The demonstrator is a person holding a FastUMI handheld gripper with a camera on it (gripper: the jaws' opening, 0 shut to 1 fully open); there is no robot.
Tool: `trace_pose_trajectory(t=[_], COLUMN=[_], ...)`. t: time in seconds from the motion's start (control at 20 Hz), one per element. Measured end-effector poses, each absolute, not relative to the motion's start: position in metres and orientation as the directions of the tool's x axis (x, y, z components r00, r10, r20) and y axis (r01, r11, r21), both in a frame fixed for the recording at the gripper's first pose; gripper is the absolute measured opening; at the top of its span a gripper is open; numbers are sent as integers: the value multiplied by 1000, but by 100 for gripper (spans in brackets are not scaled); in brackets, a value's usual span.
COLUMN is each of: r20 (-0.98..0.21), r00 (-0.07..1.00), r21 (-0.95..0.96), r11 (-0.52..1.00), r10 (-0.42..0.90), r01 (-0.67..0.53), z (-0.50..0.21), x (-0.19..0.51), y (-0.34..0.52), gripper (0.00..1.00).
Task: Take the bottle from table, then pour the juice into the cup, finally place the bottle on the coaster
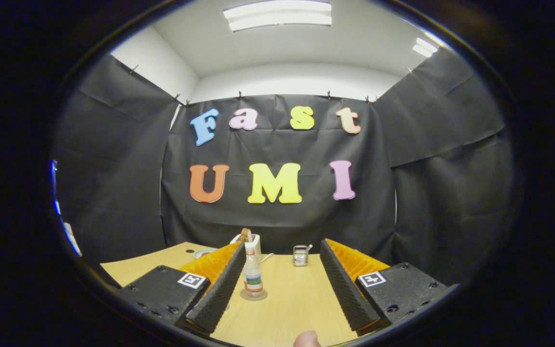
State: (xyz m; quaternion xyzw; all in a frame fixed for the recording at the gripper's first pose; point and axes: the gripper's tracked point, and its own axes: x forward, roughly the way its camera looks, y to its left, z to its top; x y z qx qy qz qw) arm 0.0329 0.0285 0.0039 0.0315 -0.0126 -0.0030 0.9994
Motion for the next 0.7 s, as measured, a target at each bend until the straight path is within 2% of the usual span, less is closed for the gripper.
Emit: trace_pose_trajectory(t=[0.7], r20=[57], r00=[998], r21=[17], r11=[1000], r10=[-2], r01=[2], z=[-4], x=[19], y=[43], gripper=[99])
